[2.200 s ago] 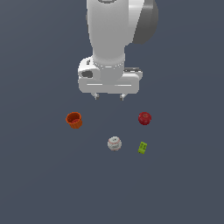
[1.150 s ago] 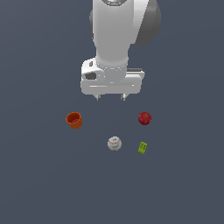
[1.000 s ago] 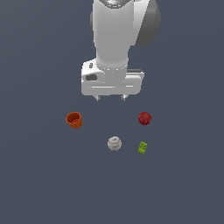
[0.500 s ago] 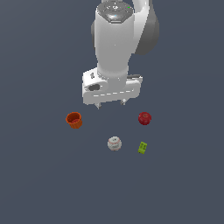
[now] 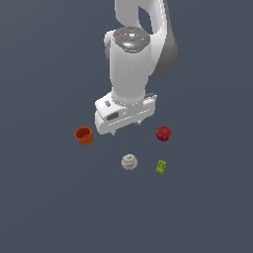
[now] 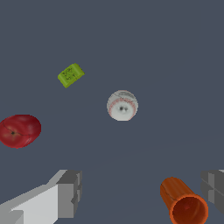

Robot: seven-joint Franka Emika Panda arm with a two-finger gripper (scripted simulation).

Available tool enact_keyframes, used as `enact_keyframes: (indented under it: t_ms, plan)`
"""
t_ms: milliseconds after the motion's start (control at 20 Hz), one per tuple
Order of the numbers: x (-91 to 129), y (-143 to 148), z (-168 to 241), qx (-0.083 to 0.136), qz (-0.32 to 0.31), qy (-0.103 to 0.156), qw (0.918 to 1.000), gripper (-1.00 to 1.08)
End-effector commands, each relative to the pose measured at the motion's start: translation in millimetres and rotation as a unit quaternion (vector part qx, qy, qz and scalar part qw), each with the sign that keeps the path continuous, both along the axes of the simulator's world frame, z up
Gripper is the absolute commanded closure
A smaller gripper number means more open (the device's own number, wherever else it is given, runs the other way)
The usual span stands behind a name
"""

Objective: Pick up a designated object from a clutter of objects.

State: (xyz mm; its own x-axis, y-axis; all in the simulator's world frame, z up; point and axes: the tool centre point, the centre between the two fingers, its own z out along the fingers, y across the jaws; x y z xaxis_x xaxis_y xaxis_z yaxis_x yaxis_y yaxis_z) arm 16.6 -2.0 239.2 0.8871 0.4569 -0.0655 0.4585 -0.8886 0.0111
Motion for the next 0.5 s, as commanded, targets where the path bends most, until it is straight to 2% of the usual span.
enact_keyframes:
  t_ms: [0,200,450]
  plan:
    - [4,1,-9,0.001,0.035,0.0,0.9994,-0.92]
    - [11,2,-24,0.004,0.089,-0.001,0.996,-0.92]
    - [18,3,-42,0.008,0.156,-0.002,0.9877,-0.92]
